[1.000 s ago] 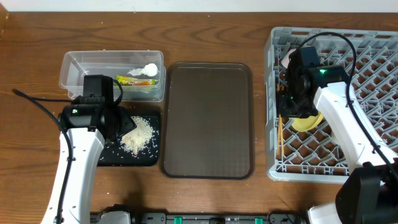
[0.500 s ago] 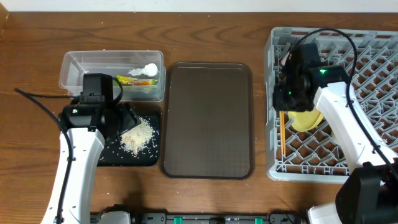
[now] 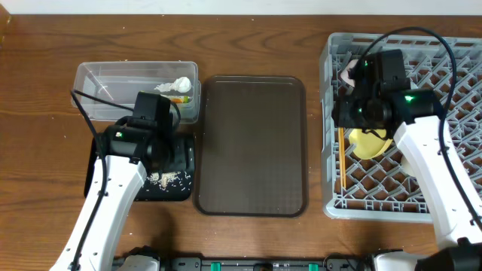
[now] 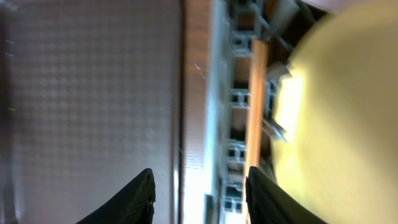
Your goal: Sort waste into correct bins and load items into the dishwasher rack
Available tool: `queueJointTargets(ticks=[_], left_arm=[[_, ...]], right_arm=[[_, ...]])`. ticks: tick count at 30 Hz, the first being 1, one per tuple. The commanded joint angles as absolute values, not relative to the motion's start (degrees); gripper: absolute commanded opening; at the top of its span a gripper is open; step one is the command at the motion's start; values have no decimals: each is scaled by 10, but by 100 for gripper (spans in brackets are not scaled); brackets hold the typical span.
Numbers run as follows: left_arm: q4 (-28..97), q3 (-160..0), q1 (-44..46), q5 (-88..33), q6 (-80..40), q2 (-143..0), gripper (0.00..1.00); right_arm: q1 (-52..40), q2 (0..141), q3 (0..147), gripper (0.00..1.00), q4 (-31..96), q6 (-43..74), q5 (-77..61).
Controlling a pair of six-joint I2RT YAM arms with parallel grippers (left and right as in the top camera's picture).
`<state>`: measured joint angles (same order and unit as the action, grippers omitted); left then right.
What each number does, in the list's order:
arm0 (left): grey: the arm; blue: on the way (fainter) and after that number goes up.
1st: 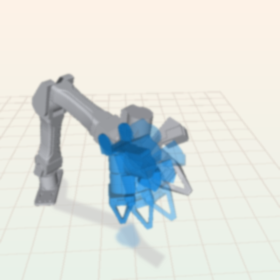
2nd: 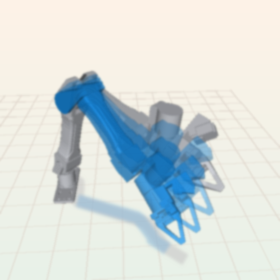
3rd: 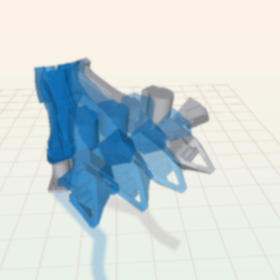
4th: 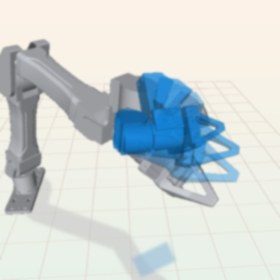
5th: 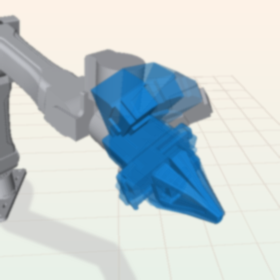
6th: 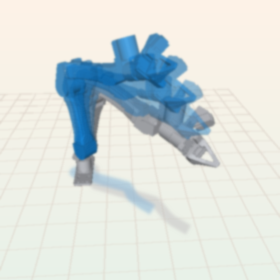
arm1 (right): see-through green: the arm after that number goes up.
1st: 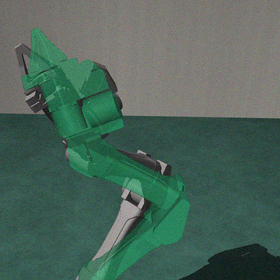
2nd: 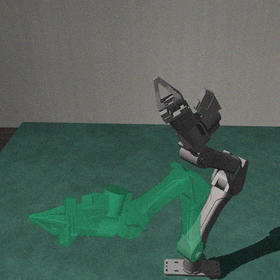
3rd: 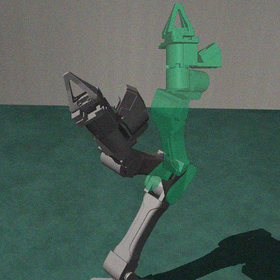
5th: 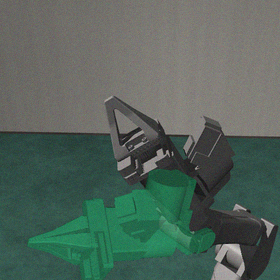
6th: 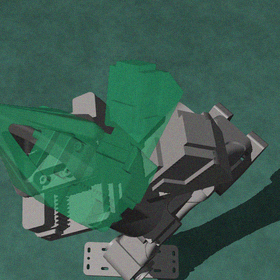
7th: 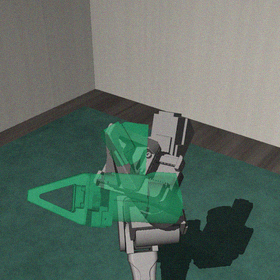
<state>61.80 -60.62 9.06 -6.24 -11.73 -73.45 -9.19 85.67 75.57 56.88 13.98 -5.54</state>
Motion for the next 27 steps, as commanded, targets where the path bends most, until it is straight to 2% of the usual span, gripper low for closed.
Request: queueJointTargets(ticks=[1,6,13,14,15,16,22,27], left_arm=[[648,-602,91,-60,-101,-725,85],[646,-580,91,-60,-98,-658,85],[567,-507,128,-60,-88,-437,87],[560,-497,132,-60,-88,-407,92],[556,-488,133,-58,-88,-376,92],[554,-484,133,-53,-88,-353,92],[552,-480,133,-54,-88,-265,93],[561,-480,133,-54,-88,-257,93]], right_arm=[[-99,828,752,47,590,161,-19],[-140,764,702,50,576,187,23],[-224,591,553,56,468,227,100],[-230,569,536,62,463,239,107],[-235,546,520,96,458,249,112],[-236,526,507,99,458,253,111],[-236,467,478,99,473,253,111],[-236,465,477,99,477,253,111]])
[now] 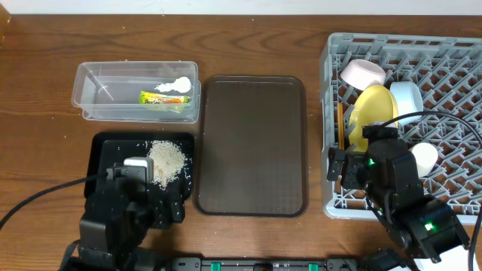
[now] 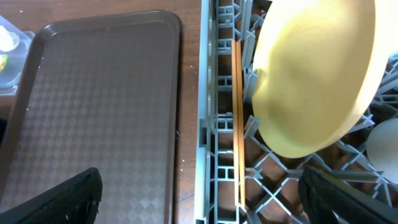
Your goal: Sort waste into correct bins and load items into the dishwasher rack
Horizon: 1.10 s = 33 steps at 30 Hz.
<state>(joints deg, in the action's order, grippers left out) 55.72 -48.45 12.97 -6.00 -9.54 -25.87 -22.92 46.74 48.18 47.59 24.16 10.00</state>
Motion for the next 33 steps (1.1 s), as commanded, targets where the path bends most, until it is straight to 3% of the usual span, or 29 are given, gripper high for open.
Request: queueJointTargets(ticks=[1,22,29,33], left_arm=[[564,-480,133,-54,-88,-257,93],[565,-480,133,-54,-88,-257,93],[565,-480,133,-54,-88,-257,93],[565,-480,133,-54,-88,-257,93]], right_arm=[[-236,465,477,99,477,253,111],[-228,449,472,99,483,246,135],[-155,371,397,99,366,112,46],[-101,311,333,99,289,100,6]])
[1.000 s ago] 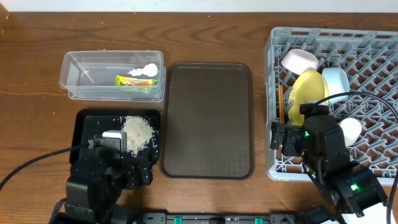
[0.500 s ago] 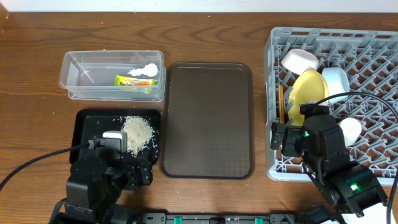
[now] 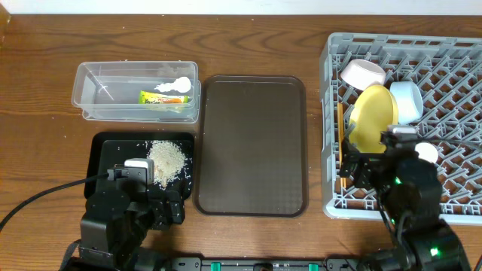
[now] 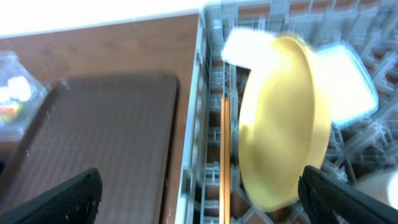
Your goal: Sort waste into correct bins and load items into the dishwasher rack
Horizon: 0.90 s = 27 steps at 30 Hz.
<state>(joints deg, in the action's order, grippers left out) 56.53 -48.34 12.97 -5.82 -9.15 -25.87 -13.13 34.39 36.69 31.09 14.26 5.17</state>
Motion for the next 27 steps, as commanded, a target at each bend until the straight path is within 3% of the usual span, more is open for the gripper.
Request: queueJointTargets(ticks=[1,14,23,27], left_arm=[[565,-480,133,-54,-88,-257,93],[565,-480,133,-54,-88,-257,93],[565,-480,133,-54,-88,-257,94],[565,-480,133,-54,-88,-257,94]], right_arm=[[-89,293,316,99,270,100,5],[-47,87,139,99,124,38,6],[-24,14,2,99,-58,27,5],[-15,3,3,99,-24,14,6]])
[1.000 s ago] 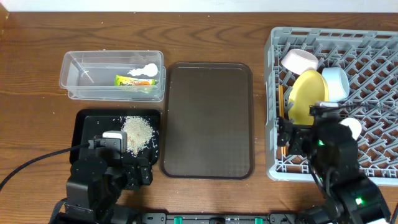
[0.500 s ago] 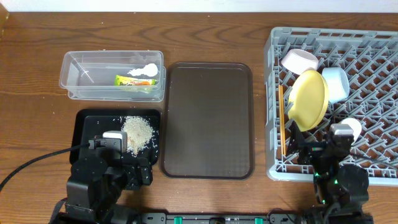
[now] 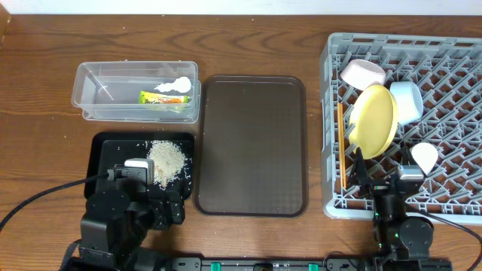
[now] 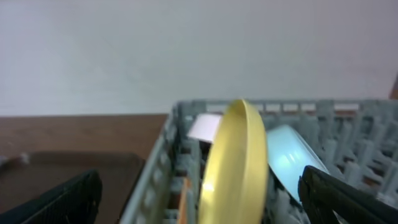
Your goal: Sort waste into correct bins and load items into the dishwasher rack
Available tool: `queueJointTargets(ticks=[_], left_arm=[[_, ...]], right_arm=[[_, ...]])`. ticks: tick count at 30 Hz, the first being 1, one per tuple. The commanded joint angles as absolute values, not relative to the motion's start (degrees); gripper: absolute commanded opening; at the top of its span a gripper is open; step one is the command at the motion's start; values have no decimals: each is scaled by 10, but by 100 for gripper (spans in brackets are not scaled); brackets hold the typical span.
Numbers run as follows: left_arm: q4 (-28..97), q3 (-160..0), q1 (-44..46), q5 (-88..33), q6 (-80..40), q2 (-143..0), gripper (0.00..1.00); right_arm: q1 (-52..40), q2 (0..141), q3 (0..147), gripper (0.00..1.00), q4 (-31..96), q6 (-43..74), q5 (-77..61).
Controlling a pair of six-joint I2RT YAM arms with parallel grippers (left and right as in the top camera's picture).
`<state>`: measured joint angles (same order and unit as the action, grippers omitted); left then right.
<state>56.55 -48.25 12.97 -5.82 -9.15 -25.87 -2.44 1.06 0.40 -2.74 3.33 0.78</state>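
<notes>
The grey dishwasher rack [image 3: 452, 56] on the right holds a yellow plate [image 3: 374, 120] on edge, a pink-white bowl [image 3: 361, 73], a light blue bowl [image 3: 407, 102], a white piece [image 3: 424, 156] and an orange chopstick [image 3: 340, 147]. In the right wrist view the yellow plate [image 4: 239, 158] stands edge-on before the blue bowl [image 4: 289, 155]. My right gripper [image 4: 199, 208] is open and empty, drawn back at the rack's near edge [image 3: 382, 181]. My left arm [image 3: 128, 214] is folded at the black bin's near end; its jaws are hidden.
A clear bin [image 3: 98, 83] at upper left holds a green-yellow wrapper [image 3: 162, 97] and a white scrap [image 3: 175, 85]. The black bin [image 3: 102, 162] holds a heap of rice [image 3: 167, 158]. A brown tray [image 3: 252, 144] lies bare in the middle.
My right arm has folded further back to the table's near edge. Its camera, then tilted down on the plate, now looks level across the rack. The left arm has not moved.
First my left arm reached over the black bin, and my open right gripper hung low at the rack's left edge by the chopstick and plate. Then both arms were drawn back near the table's front. The right arm has since folded down further.
</notes>
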Motion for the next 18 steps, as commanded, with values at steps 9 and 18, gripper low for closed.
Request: queueJointTargets(ticks=[9,18], left_arm=[[565,-480,133,-54,-88,-257,94],[565,-480,133,-54,-88,-257,94]], right_arm=[[-16,5,3,99,43,27,-4],[-16,5,3,99,43,27,-4]])
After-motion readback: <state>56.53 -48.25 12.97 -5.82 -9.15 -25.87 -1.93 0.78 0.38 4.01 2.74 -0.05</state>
